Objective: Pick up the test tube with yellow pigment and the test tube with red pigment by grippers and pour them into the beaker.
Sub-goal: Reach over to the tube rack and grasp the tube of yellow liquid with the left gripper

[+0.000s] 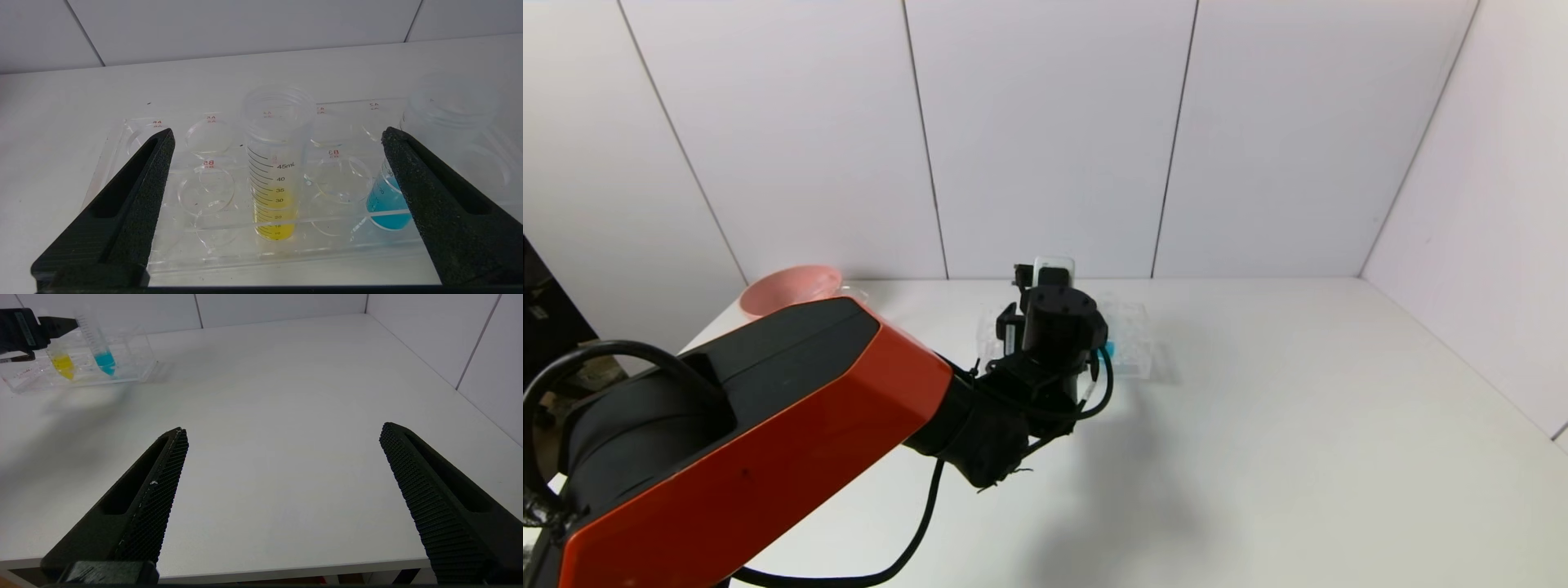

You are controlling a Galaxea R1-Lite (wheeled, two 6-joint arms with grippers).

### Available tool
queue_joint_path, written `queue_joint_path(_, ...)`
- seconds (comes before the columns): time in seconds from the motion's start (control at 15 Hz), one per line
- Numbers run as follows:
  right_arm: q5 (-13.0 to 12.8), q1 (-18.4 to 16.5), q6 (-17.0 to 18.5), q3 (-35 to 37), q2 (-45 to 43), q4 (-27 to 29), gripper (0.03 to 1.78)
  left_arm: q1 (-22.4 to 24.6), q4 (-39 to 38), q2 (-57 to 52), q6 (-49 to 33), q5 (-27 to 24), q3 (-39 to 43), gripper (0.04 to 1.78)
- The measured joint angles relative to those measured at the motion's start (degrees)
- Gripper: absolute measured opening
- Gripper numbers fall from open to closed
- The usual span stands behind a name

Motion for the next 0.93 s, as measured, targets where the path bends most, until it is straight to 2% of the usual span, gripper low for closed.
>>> queue_joint_path(0.2,0.0,0.0,0.0,0.0,0.0,0.0,1.71,0.5,-0.4,1.0,0.5,-0.1,-0.9,1.76)
queue_joint_path(0.4,0.0,0.0,0.0,0.0,0.0,0.0,1.71,0.6,-0.5,1.4,0.5,-0.4,-1.0,1.59)
queue_joint_path(0.6,0.0,0.0,0.0,0.0,0.0,0.0,1.71,0.7,-0.6,1.5,0.5,-0.4,-1.0,1.19)
queue_joint_path(0.8,0.0,0.0,0.0,0.0,0.0,0.0,1.71,0.9,-0.8,1.5,0.6,-0.6,-1.0,0.62)
queue_joint_path(0.87,0.0,0.0,0.0,0.0,0.0,0.0,1.71,0.9,-0.8,1.5,0.5,-0.6,-1.0,0.49)
queue_joint_path(0.93,0.0,0.0,0.0,0.0,0.0,0.0,1.71,0.9,-0.8,1.5,0.6,-0.6,-1.0,0.44)
